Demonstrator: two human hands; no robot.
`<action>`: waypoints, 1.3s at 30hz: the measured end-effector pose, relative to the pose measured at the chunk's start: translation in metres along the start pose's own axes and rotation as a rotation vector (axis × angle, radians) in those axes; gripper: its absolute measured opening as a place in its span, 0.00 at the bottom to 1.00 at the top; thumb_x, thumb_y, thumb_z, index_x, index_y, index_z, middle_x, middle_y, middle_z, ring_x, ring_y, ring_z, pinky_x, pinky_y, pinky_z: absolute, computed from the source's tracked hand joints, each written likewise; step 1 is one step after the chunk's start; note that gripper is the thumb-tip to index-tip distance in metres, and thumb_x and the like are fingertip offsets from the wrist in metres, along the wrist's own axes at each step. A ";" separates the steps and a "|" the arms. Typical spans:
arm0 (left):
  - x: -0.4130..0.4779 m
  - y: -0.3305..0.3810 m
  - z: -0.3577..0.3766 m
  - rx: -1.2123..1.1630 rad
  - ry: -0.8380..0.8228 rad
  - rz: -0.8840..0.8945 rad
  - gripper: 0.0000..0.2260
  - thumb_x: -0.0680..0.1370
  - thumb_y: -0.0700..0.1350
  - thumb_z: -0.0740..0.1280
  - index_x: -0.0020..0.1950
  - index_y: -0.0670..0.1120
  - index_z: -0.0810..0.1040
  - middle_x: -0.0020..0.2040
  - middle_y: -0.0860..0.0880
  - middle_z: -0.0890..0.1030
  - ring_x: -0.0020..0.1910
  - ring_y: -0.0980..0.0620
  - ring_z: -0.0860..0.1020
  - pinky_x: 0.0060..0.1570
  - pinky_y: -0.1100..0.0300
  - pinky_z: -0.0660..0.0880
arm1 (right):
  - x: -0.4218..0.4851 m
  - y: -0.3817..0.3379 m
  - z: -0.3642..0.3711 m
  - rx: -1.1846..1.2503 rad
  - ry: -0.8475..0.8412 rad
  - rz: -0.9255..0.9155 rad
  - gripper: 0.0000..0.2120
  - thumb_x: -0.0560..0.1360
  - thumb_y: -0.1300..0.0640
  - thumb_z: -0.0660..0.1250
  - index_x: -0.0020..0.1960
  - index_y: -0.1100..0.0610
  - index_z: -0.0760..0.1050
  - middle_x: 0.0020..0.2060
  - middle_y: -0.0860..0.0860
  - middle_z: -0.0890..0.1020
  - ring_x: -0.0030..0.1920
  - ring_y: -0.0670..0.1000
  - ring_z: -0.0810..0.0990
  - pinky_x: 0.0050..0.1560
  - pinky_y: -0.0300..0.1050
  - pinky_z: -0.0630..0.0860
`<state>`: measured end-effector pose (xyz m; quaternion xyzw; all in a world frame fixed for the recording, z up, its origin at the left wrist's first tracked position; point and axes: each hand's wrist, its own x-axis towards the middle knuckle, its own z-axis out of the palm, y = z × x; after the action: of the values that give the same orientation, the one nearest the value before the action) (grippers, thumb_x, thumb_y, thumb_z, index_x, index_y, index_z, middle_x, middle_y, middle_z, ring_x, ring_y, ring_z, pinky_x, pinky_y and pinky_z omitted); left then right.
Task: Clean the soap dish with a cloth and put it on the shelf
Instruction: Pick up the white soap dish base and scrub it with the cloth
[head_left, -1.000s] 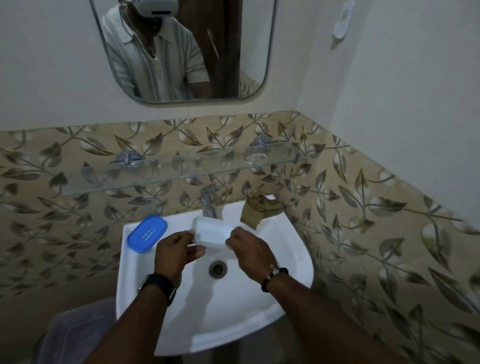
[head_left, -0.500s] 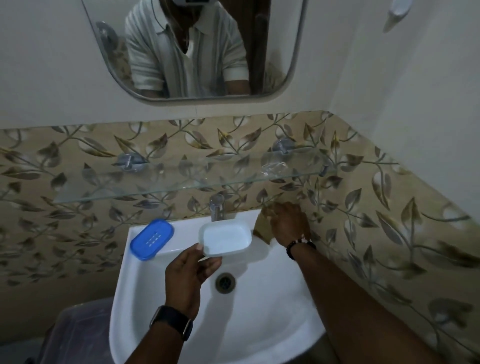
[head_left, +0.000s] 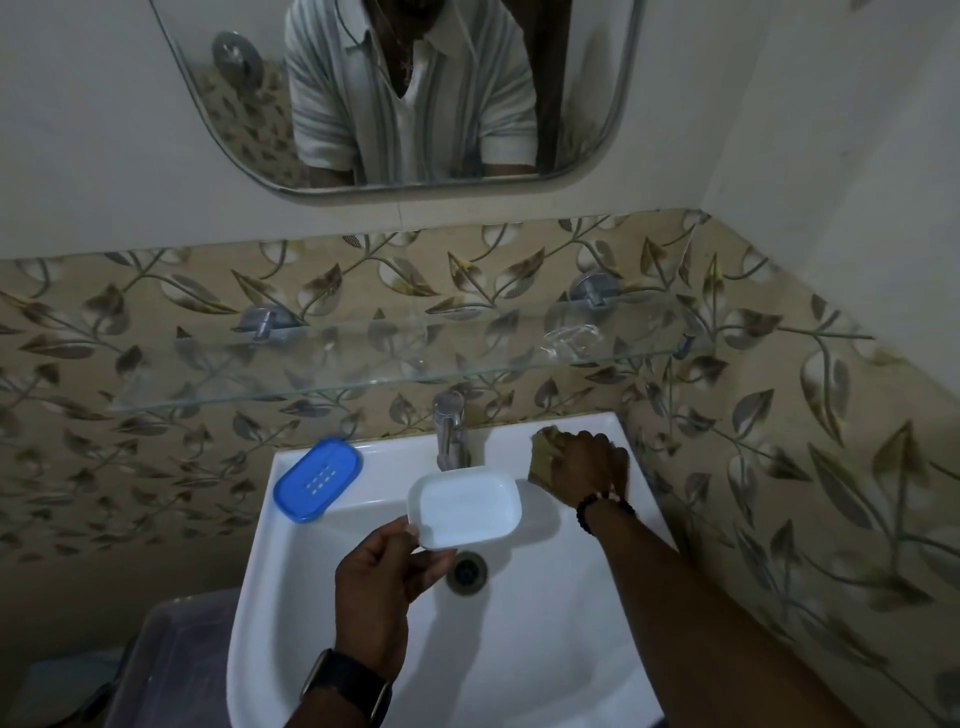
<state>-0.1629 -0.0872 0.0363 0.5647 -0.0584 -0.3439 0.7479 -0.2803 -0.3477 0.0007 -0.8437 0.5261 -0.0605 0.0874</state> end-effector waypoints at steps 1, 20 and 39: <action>-0.001 0.000 0.002 0.001 -0.004 -0.007 0.10 0.81 0.36 0.65 0.52 0.42 0.87 0.49 0.37 0.87 0.44 0.35 0.86 0.42 0.53 0.84 | -0.003 0.002 -0.005 0.060 0.013 0.029 0.16 0.80 0.49 0.59 0.65 0.48 0.76 0.58 0.53 0.81 0.61 0.58 0.76 0.61 0.53 0.71; -0.037 0.014 0.009 0.114 -0.116 0.038 0.10 0.80 0.33 0.65 0.47 0.41 0.86 0.42 0.36 0.87 0.37 0.40 0.86 0.46 0.46 0.83 | -0.162 -0.075 -0.113 -0.102 0.212 -0.696 0.15 0.74 0.52 0.59 0.55 0.45 0.81 0.42 0.48 0.78 0.46 0.55 0.72 0.43 0.51 0.65; -0.050 0.042 -0.030 0.031 -0.098 0.063 0.09 0.79 0.33 0.66 0.47 0.41 0.86 0.39 0.41 0.88 0.36 0.44 0.86 0.38 0.56 0.84 | -0.210 -0.114 -0.149 -0.331 0.256 -0.592 0.13 0.72 0.56 0.62 0.53 0.52 0.82 0.45 0.52 0.79 0.50 0.58 0.73 0.50 0.55 0.66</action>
<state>-0.1673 -0.0292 0.0777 0.5565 -0.1179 -0.3464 0.7459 -0.3011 -0.1222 0.1684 -0.9478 0.2683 -0.1024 -0.1384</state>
